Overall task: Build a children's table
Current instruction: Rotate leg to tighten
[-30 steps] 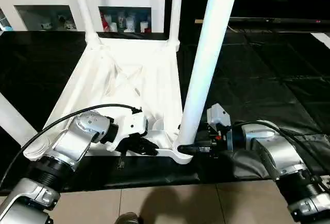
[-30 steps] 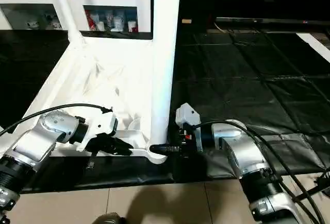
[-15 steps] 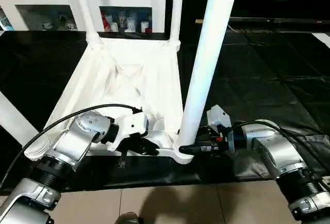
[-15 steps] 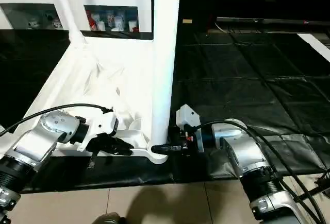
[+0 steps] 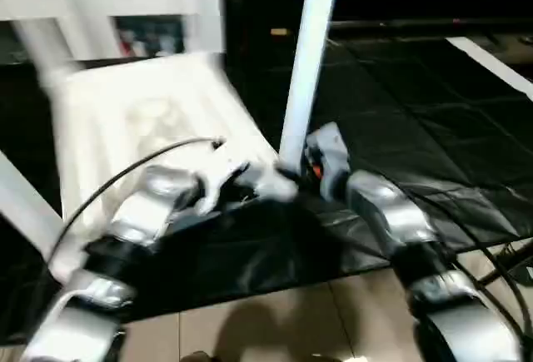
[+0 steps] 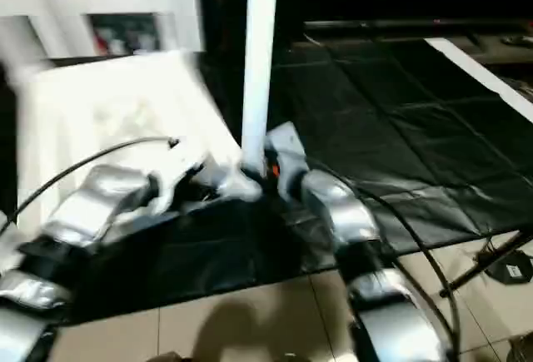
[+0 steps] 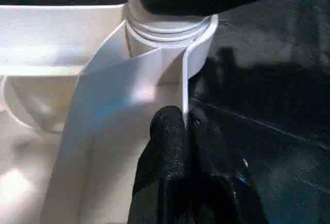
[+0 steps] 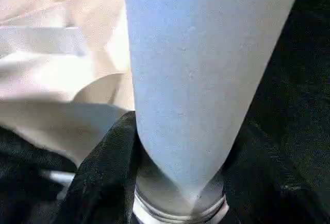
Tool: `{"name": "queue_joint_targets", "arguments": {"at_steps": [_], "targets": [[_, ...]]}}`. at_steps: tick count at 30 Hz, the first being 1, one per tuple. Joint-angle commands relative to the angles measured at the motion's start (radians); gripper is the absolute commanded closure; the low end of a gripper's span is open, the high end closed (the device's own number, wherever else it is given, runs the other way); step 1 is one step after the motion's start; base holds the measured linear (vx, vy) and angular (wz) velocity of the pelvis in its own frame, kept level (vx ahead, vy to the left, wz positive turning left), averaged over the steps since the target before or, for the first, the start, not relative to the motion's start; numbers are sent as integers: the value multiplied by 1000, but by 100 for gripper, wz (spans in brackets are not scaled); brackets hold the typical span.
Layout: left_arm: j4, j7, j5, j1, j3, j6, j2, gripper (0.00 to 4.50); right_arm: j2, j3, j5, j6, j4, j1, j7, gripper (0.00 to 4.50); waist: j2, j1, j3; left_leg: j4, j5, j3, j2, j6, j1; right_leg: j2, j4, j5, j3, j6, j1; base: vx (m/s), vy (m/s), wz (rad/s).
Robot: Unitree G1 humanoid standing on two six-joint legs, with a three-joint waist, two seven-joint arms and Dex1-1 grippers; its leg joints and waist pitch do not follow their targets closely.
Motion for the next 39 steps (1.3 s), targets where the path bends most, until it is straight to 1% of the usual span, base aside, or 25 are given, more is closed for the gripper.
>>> {"name": "queue_joint_targets", "arguments": {"at_steps": [1, 4, 5, 8, 9, 10, 13, 14, 16, 17, 18, 20, 22, 23, 24, 25, 26, 27, 28, 31, 32, 34, 35, 37, 39], "targets": [[-115, -26, -50, -33, 16, 0, -22, 450, 6, -27, -36, 25, 76, -2, -98, 250, 4, 17, -80, -52, -21, -30, 57, 65, 8, -129, -70, 71, 69, -219, 64, 0, 0, 0], [-126, 5, -53, -31, 14, 23, -44, 450, 37, -34, -44, -3, 121, -35, -140, 250, 9, 26, -80, -52, -13, -29, 62, 85, 12, -127, -66, 125, 66, -226, 61, 0, 0, 0], [-123, 7, -49, -29, 9, 20, -43, 450, 38, -35, -43, -5, 124, -38, -145, 250, 12, 27, -80, -53, -16, -30, 63, 83, 12, -127, -65, 122, 66, -227, 60, 0, 0, 0], [-102, 14, -30, -29, 1, -9, -35, 450, 33, -51, -22, -15, 117, -37, -138, 250, 13, 30, -76, -58, -58, -31, 69, 67, 18, -128, -69, 83, 66, -223, 59, 0, 0, 0], [-96, 9, -31, -30, 1, -13, -32, 450, 28, -53, -20, -17, 110, -33, -132, 194, 14, 32, -76, -59, -68, -31, 70, 59, 19, -130, -70, 71, 67, -222, 59, 0, 0, 0], [-91, 6, -31, -32, 1, -19, -30, 450, 23, -56, -17, -20, 106, -29, -127, 180, 15, 32, -76, -59, -74, -31, 69, 53, 19, -130, -70, 67, 68, -223, 59, 0, 0, 0], [-66, 0, -29, -40, 1, -29, -18, 450, 5, -67, -4, -31, 78, -12, -90, 171, 13, 37, -76, -58, -75, -29, 68, 48, 19, -132, -72, 66, 69, -219, 60, 0, 0, 0], [-56, -2, -26, -41, 0, -37, -14, 450, -2, -65, -2, -32, 59, -2, -74, 159, 15, 44, -78, -56, -70, -27, 69, 49, 23, -131, -72, 75, 70, -219, 57, 0, 0, 0], [-39, -2, -21, -42, 2, -47, -9, 450, -15, -60, 4, -40, 25, 18, -36, 139, 12, 54, -79, -57, -53, -28, 69, 58, 19, -129, -66, 105, 69, -208, 60, 0, 0, 0], [-25, -3, -18, -44, 2, -57, -4, 450, -28, -55, 9, -54, -5, 36, -1, 132, 14, 56, -79, -56, -55, -28, 68, 60, 19, -130, -67, 105, 69, -206, 59, 0, 0, 0], [-16, -3, -15, -45, 1, -63, -1, 450, -36, -52, 12, -66, -21, 46, 22, 132, 12, 62, -79, -55, -61, -27, 68, 61, 20, -131, -69, 102, 70, -200, 59, 0, 0, 0], [11, -11, -9, -48, -3, -90, 10, 450, -66, -40, 33, -68, -80, 83, 107, 106, 10, 66, -77, -57, -76, -29, 68, 62, 19, -131, -72, 85, 69, -188, 61, 0, 0, 0], [23, -18, -7, -48, -4, -102, 16, 450, -89, -30, 35, -71, -113, 105, 144, 93, 9, 63, -76, -59, -90, -30, 68, 55, 17, -130, -75, 45, 68, -183, 61, 0, 0, 0], [37, -35, -7, -46, -8, -128, 26, 450, -125, -21, 37, -88, -157, 138, 193, 86, 9, 63, -75, -59, -93, -30, 65, 55, 16, -128, -79, 34, 67, -181, 62, 0, 0, 0], [44, -45, -7, -45, -11, -135, 31, 450, -142, -18, 40, -97, -180, 154, 216, 74, 12, 66, -75, -57, -102, -29, 67, 51, 20, -131, -80, 15, 68, -177, 60, 0, 0, 0], [46, -49, -8, -45, -12, -139, 34, 450, -150, -17, 41, -101, -190, 161, 225, 63, 9, 64, -74, -58, -101, -29, 65, 53, 17, -130, -83, 8, 68, -175, 61, 0, 0, 0], [59, -77, -8, -41, -20, -164, 47, 450, -184, -15, 54, -125, -233, 194, 279, 56, 10, 64, -75, -58, -104, -30, 66, 52, 18, -129, -82, 5, 68, -176, 60, 0, 0, 0], [59, -77, -8, -41, -20, -164, 47, 450, -184, -15, 54, -125, -233, 194, 279, 50, 8, 66, -73, -57, -111, -29, 64, 56, 16, -128, -86, -6, 68, -170, 60, 0, 0, 0], [68, -91, -7, -41, -24, -174, 54, 450, -199, -20, 66, -126, -257, 210, 311, 39, 8, 63, -74, -57, -106, -29, 63, 56, 17, -127, -83, -11, 68, -177, 59, 0, 0, 0], [99, -170, -6, -38, -48, -245, 86, 450, -260, -30, 113, -83, -332, 254, 429, 15, 6, 67, -73, -57, -109, -30, 63, 75, 15, -127, -89, -22, 69, -163, 63, 0, 0, 0], [103, -178, -5, -38, -50, -255, 89, 450, -267, -30, 117, -76, -340, 258, 440, 4, 8, 68, -74, -57, -105, -30, 65, 78, 17, -125, -87, -15, 67, -164, 60, 0, 0, 0], [104, -238, -19, -31, -59, -302, 102, 450, -291, -21, 112, -66, -357, 266, 463, 2, 9, 69, -72, -59, -122, -29, 68, 70, 22, -126, -89, -44, 66, -176, 54, 0, 0, 0], [103, -258, -24, -28, -62, -319, 107, 450, -300, -18, 113, -58, -363, 269, 472, 2, 10, 70, -71, -58, -126, -29, 66, 70, 22, -126, -92, -55, 66, -177, 54, 0, 0, 0], [87, -348, -35, -10, -87, -383, 132, 450, -336, 8, 116, -53, -390, 284, 535, 2, 9, 77, -72, -60, -127, -30, 69, 64, 22, -128, -92, -67, 67, -174, 55, 0, 0, 0], [79, -387, -38, -3, -100, -412, 145, 450, -350, 22, 116, -59, -404, 291, 568, 2, 11, 82, -72, -61, -126, -30, 74, 65, 24, -129, -90, -60, 66, -175, 54, 0, 0, 0]]}}
